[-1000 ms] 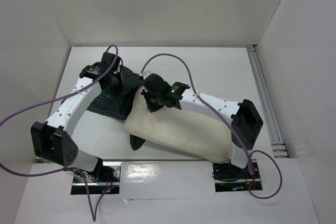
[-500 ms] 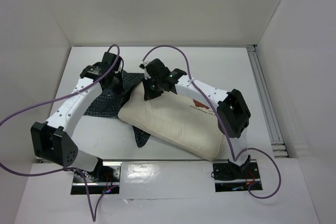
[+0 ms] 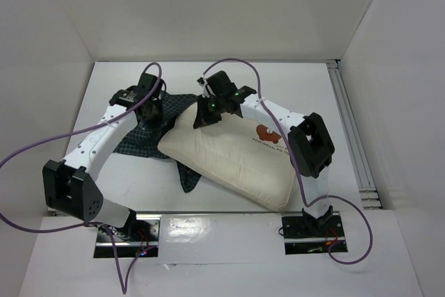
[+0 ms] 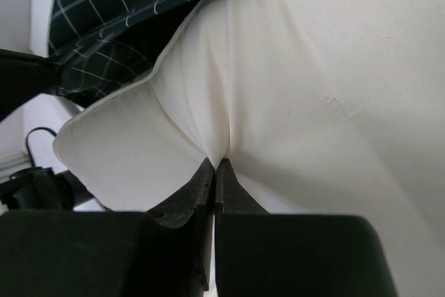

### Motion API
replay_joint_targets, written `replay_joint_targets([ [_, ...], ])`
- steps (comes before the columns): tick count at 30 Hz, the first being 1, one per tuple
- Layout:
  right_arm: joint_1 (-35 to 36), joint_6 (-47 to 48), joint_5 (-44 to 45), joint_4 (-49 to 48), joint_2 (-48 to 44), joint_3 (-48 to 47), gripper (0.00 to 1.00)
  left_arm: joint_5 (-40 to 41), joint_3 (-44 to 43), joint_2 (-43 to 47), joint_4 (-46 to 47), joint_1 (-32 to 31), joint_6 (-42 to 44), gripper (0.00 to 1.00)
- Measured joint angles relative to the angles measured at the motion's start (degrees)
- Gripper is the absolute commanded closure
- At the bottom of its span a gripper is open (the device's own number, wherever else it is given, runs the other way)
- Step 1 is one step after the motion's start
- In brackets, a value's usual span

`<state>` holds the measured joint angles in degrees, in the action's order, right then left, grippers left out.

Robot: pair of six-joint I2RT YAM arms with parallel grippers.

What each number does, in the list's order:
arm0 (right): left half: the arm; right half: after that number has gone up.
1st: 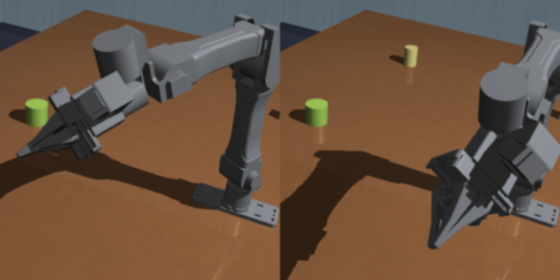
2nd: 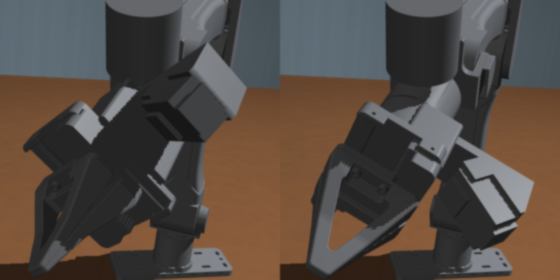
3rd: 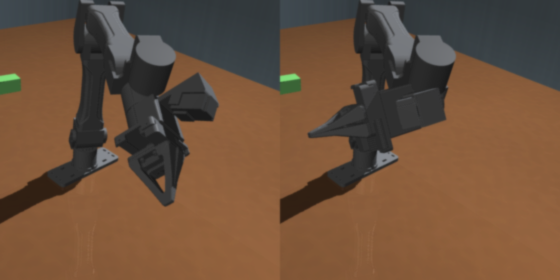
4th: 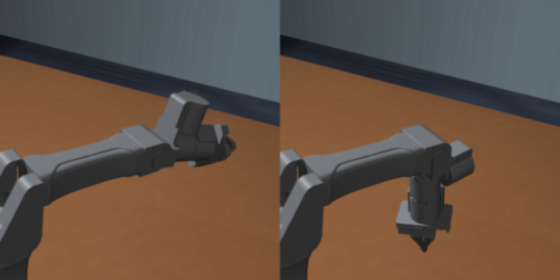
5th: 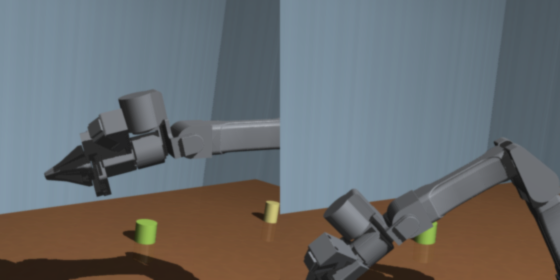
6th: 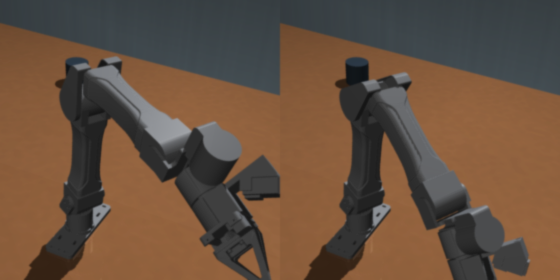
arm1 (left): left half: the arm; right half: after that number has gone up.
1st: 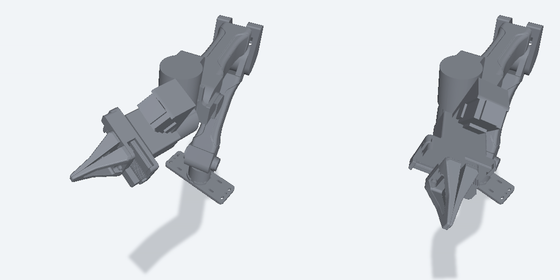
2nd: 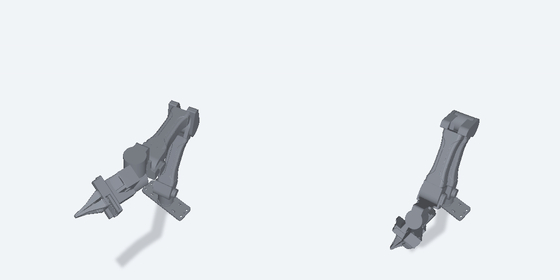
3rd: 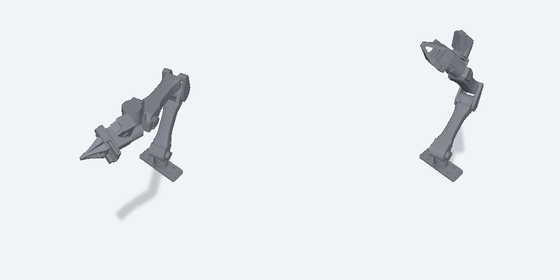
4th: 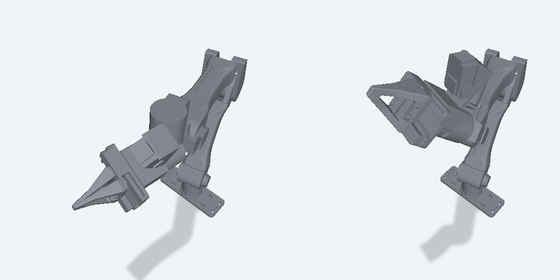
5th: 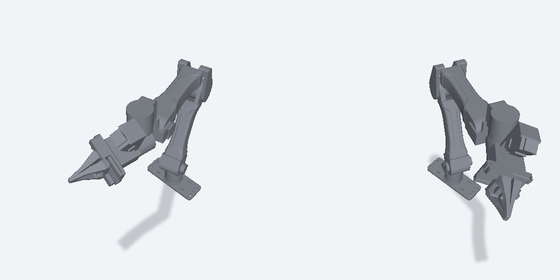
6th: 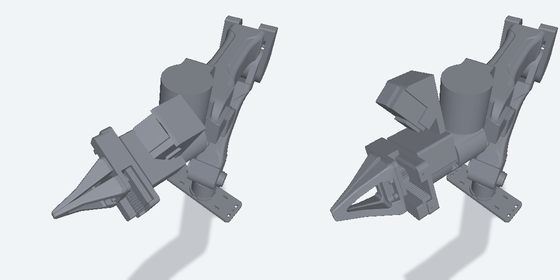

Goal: Put the pillow into the pillowcase

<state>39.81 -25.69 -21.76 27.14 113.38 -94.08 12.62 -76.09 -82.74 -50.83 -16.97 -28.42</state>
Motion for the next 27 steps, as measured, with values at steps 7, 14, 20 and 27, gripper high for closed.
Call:
replay_joint_targets([
  [7, -2.71, -2.49, -6.14, -2.73, 0.0, 1.66, 1.0, 1.64, 1.77, 0.0, 0.28, -0.85, -0.09, 1.0],
  [14, -3.19, -4.57, -6.58, -2.97, 0.42, 1.36, 1.0, 1.73, 1.77, 0.31, 0.37, -1.57, 0.0, 1.0],
  [20, -3.89, -9.84, -5.73, -3.23, 1.64, 0.33, 1.0, 1.7, 1.64, 2.16, 0.5, -1.99, 0.92, 1.0],
  [27, -6.45, -18.49, -3.32, -5.46, 2.38, 0.2, 1.0, 1.49, 0.44, 3.89, 0.33, -3.13, 1.77, 1.0],
])
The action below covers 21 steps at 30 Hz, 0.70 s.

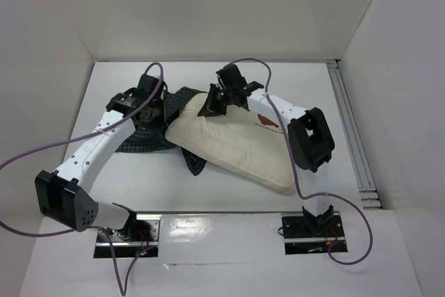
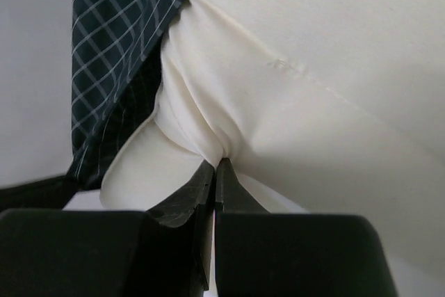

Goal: Put the pillow into the pillowcase

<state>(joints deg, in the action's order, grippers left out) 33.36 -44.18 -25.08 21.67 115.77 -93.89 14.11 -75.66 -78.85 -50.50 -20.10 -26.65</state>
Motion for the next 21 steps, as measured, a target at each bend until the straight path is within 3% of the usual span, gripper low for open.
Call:
replay_joint_targets([
  [10, 1.33, -4.31, 6.99, 0.7, 4.9, -3.5, 1.0, -2.43, -2.93, -0.42, -0.28, -4.0, 1.09, 1.0],
  [19, 2.25, -5.05, 12.94, -2.12, 6.08, -4.13, 1.0, -2.54, -14.93, -14.82, -0.76, -5.33, 1.2, 1.0],
  [20, 2.16, -5.11, 13.31, -2.58, 5.97, -3.85, 1.0, -2.16, -16.85, -16.81, -1.18, -5.35, 1.18, 0.95],
  [21, 2.1, -5.29, 13.46, -3.21, 5.81, -3.37, 1.0, -1.7, -19.08, -18.88, -1.92, -5.27, 1.05, 0.64],
])
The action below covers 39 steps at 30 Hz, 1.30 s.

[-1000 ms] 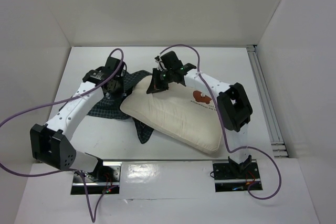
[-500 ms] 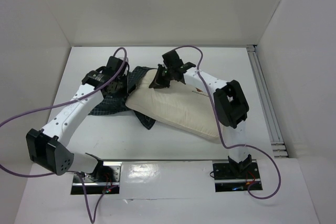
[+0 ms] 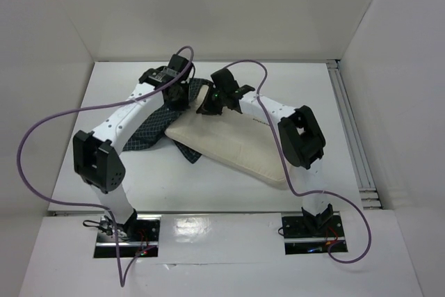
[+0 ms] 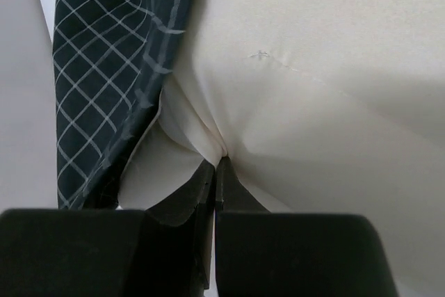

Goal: Put the pillow into the pillowcase

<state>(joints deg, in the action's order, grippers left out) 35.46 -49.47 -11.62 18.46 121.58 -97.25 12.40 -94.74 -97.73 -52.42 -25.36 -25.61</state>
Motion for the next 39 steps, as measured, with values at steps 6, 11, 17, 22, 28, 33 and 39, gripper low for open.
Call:
replay_joint_targets([
  [6, -1.42, -0.55, -1.18, -4.0, -2.75, 5.11, 1.0, 1.51, -5.14, -3.32, -4.11, 3.08, -4.68, 0.1],
  [11, -3.87, 0.31, -4.74, -4.5, -4.02, 6.25, 1.0, -2.03, 12.52, 9.29, 0.22, 10.51, -11.26, 0.38],
  [17, -5.77, 0.94, -8.76, -5.97, -5.16, 9.11, 1.0, -11.13, 38.53, 26.69, 11.69, 12.83, -18.32, 0.5],
  [22, -6.05, 1.4, -10.14, -6.23, -5.2, 9.31, 1.0, -17.35, 52.96, 28.65, 25.38, 12.15, -23.12, 0.21],
  [28, -6.32, 1.62, -10.95, -6.34, -5.2, 9.31, 1.0, -18.23, 56.33, 25.09, 39.52, 11.39, -26.1, 0.31],
  [33, -6.6, 1.81, -12.0, -6.38, -5.2, 9.31, 1.0, -18.64, 57.68, 19.3, 50.07, 10.69, -27.23, 0.36],
  [39, -7.32, 1.86, -13.09, -6.45, -5.2, 9.29, 1.0, -18.64, 57.66, 12.61, 55.28, 9.09, -27.08, 0.4],
])
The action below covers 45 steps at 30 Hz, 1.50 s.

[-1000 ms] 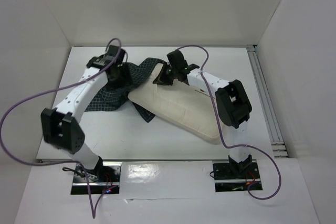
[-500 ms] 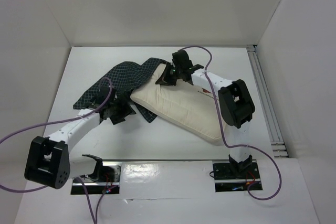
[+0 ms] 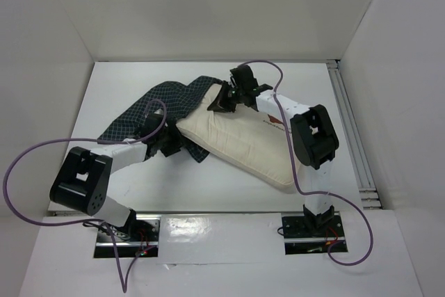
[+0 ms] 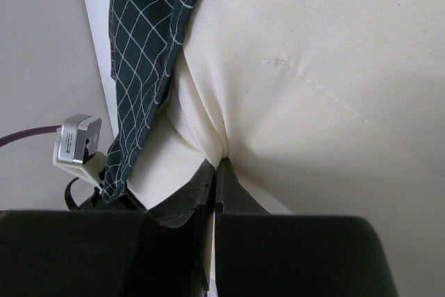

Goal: Put the pillow into the pillowcase

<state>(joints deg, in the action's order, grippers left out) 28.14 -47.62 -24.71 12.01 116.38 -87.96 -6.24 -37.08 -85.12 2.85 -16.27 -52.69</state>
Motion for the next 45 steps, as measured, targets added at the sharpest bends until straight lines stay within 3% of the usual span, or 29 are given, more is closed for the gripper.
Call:
replay_joint_targets([
  [3, -0.55, 0.07, -0.59, 0.0, 0.0, 0.0, 1.0, 0.44, 0.0, -0.63, 1.92, -0.98, 0.04, 0.41],
  [7, -1.31, 0.04, -1.31, -0.02, 0.0, 0.0, 1.0, 0.92, -0.46, -1.88, 3.74, -2.05, -0.11, 0.55],
  [10, -1.46, 0.07, -1.51, -0.02, 0.0, -0.09, 1.0, 1.84, -1.51, -3.76, 4.61, -2.84, -0.44, 1.0],
  [11, -1.49, 0.07, -1.55, -0.02, 0.0, -0.09, 1.0, 2.21, -2.1, -4.48, 4.46, -3.06, -0.52, 1.0],
  [19, -2.12, 0.2, -0.92, 0.24, -0.74, -0.22, 1.0, 4.44, -6.4, -4.83, 0.39, -4.81, -0.26, 1.0],
  [32, -1.77, 1.92, 3.26, 4.39, -2.16, -3.45, 1.0, 2.45, -0.52, 18.16, -4.5, -5.99, 2.27, 1.0],
  [39, 1.25, 3.17, 4.79, 6.86, -1.53, -3.8, 1.0, 2.69, 5.2, 27.96, -11.54, -11.85, 3.15, 1.0],
  [40, 1.86, 3.28, 4.81, 6.86, -1.53, -3.39, 1.0, 2.89, 5.16, 28.83, -12.79, -12.02, 3.28, 0.98],
  [41, 2.4, 3.41, 4.81, 6.86, -1.53, -3.1, 1.0, 3.32, 4.74, 29.42, -14.43, -12.04, 3.34, 0.88],
  [43, 3.19, 3.45, 4.83, 6.86, -1.46, -2.64, 1.0, 4.59, 2.8, 29.51, -18.53, -12.07, 3.43, 0.58],
  [45, 3.5, 3.76, 5.77, 6.71, -1.44, -2.36, 1.0, 7.41, -1.11, 28.7, -24.9, -11.98, 3.32, 0.43],
])
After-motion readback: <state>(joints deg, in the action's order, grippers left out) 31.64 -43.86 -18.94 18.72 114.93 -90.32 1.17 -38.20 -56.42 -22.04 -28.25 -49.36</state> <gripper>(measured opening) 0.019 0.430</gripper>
